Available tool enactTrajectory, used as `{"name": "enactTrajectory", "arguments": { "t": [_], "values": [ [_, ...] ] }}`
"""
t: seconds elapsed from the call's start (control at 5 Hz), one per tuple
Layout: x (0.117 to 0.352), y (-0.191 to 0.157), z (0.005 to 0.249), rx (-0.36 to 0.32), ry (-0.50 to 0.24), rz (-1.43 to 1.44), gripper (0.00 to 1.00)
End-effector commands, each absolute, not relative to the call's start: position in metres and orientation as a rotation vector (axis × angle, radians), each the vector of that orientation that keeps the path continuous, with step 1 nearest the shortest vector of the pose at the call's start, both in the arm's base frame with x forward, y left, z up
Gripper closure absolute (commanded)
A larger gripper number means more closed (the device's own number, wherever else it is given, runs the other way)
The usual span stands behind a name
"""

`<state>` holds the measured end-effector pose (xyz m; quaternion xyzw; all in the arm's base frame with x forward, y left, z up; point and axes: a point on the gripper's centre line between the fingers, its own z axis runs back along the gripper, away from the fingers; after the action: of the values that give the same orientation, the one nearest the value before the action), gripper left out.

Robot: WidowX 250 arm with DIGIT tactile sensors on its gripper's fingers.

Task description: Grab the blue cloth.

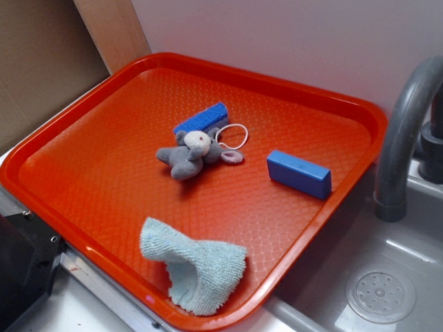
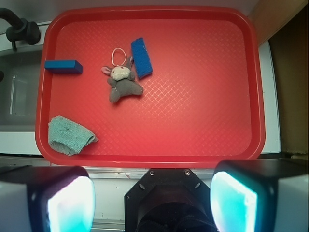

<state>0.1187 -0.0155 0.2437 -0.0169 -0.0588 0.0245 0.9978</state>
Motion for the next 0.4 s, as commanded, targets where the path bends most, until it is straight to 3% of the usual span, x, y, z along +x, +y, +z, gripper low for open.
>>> {"name": "enactTrajectory", "arguments": {
  "t": [0.0,0.2],
  "values": [
    [0.119,-0.015,0.244,-0.034,-0.118,0.049,0.00],
    [0.131,-0.065,0.214,-0.068,-0.151,-0.200,0.00]
  ]
}}
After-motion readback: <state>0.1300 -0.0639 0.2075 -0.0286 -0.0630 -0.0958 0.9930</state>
